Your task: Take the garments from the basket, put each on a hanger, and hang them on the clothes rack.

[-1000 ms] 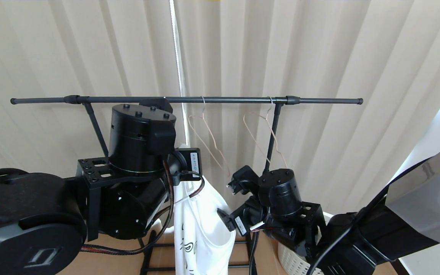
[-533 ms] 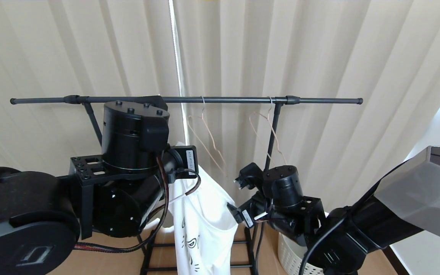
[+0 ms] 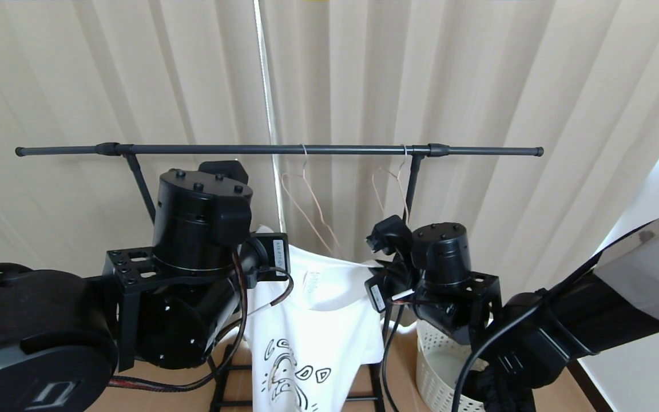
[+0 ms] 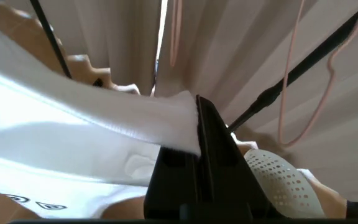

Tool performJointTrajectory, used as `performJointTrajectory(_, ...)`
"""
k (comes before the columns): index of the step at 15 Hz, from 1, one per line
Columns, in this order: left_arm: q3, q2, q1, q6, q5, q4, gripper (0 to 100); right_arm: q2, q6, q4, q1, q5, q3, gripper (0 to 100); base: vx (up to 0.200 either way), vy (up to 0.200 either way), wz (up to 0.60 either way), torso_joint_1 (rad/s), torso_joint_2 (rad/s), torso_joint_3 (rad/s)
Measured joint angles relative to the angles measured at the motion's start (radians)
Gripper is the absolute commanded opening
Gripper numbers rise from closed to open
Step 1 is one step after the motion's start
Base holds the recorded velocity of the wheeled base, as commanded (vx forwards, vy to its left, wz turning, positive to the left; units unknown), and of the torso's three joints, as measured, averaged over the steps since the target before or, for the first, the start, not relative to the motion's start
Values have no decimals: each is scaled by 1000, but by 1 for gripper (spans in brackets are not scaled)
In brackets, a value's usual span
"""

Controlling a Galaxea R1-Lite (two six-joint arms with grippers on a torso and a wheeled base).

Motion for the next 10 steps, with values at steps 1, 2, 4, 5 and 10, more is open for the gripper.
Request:
performJointTrajectory(1, 7, 1, 4, -2, 0, 0, 0, -19, 0, -2, -3, 0, -1, 0, 0, 0, 0, 0, 0, 0)
performJointTrajectory(2, 17, 3, 13, -12, -5, 2, 0, -46, 2, -1, -5, 0, -3, 0, 0, 0, 0, 0, 0, 0)
performJointTrajectory(4, 23, 9, 36, -25, -6, 0, 0, -101, 22, -2, -9, 0, -13, 0, 0, 0, 0, 0, 0, 0)
performJointTrajectory(5, 23, 10, 45, -26, -6, -1, 0, -127, 41, -2, -10, -11, -25, 0, 0, 0, 0, 0, 0, 0)
performJointTrajectory(10, -12, -11, 51, 16, -5, -4, 0, -187, 61, -116, -10, -128, -90, 0, 0, 0, 0, 0, 0, 0)
